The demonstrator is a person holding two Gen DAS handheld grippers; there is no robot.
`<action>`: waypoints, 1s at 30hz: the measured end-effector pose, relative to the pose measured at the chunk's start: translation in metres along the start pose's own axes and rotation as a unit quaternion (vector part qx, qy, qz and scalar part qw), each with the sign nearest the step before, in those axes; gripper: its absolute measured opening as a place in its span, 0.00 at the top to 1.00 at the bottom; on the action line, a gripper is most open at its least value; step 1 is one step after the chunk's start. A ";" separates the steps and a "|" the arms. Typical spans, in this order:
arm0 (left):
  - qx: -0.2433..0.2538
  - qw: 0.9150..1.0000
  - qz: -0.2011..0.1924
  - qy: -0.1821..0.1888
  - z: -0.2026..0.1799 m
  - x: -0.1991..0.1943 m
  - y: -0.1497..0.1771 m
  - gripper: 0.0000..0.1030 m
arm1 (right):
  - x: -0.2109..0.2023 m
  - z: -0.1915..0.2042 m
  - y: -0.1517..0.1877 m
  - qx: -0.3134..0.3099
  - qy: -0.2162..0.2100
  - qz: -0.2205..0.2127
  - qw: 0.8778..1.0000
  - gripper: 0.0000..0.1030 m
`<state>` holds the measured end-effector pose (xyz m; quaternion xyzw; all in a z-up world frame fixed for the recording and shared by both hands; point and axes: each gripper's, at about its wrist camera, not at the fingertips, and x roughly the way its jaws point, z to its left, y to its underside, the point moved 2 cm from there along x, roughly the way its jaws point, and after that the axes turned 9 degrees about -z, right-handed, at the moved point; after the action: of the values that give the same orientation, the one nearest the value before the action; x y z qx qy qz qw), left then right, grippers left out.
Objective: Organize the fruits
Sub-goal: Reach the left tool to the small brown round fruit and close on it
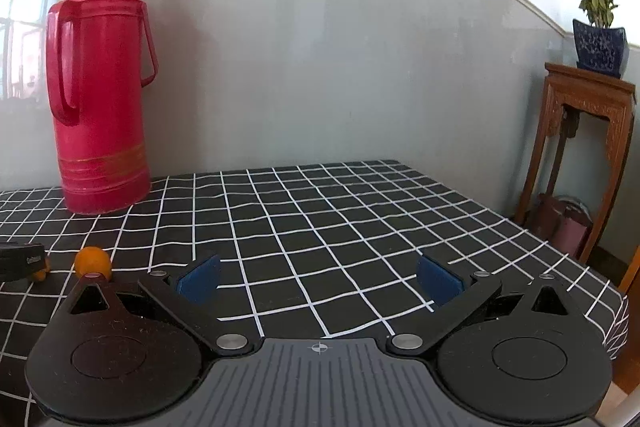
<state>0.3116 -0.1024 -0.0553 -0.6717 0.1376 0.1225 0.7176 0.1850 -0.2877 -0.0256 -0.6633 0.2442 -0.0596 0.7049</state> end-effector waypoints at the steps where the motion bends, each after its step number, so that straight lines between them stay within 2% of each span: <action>1: -0.004 1.000 0.000 0.001 0.001 0.000 0.000 0.88 | 0.001 0.000 0.000 0.001 0.001 0.001 1.000 0.00; 4: -0.004 1.000 -0.009 0.007 0.001 -0.006 -0.002 1.00 | 0.001 -0.002 0.000 0.008 -0.001 0.004 1.000 0.00; 10: -0.001 1.000 -0.016 0.021 0.001 -0.012 -0.004 1.00 | 0.000 -0.001 0.000 0.013 -0.002 0.006 1.000 0.00; 13: 0.017 1.000 -0.016 0.014 -0.001 -0.016 -0.001 1.00 | -0.002 0.001 0.001 0.014 -0.006 0.007 1.000 0.00; 14: 0.021 1.000 -0.017 0.014 -0.001 -0.018 0.000 0.89 | -0.003 0.001 0.001 0.013 -0.008 0.007 1.000 0.00; 16: 0.025 0.999 -0.007 0.019 -0.002 -0.018 0.001 0.76 | -0.003 0.003 0.001 0.011 -0.011 0.008 1.000 0.00; 21: 0.033 0.999 -0.006 0.025 -0.001 -0.019 0.003 0.60 | -0.007 0.004 -0.002 0.018 -0.025 0.003 1.000 0.00; 23: 0.037 0.999 -0.013 0.025 -0.001 -0.020 0.003 0.43 | -0.007 0.004 -0.004 0.021 -0.031 0.002 0.999 0.00; 24: 0.042 0.999 -0.018 0.021 -0.002 -0.020 0.003 0.40 | -0.008 0.004 -0.004 0.025 -0.036 0.001 0.999 0.00; 27: 0.050 0.998 -0.025 0.019 -0.004 -0.016 0.001 0.44 | -0.008 0.006 -0.007 0.033 -0.045 0.000 0.998 0.00; 30: 0.044 0.999 -0.005 0.021 -0.002 -0.003 0.000 0.57 | -0.005 0.007 -0.009 0.045 -0.054 0.004 0.998 0.00</action>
<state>0.3088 -0.1045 -0.0539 -0.6427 0.1545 0.0983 0.7439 0.1858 -0.2803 -0.0157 -0.6317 0.2059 -0.0318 0.7467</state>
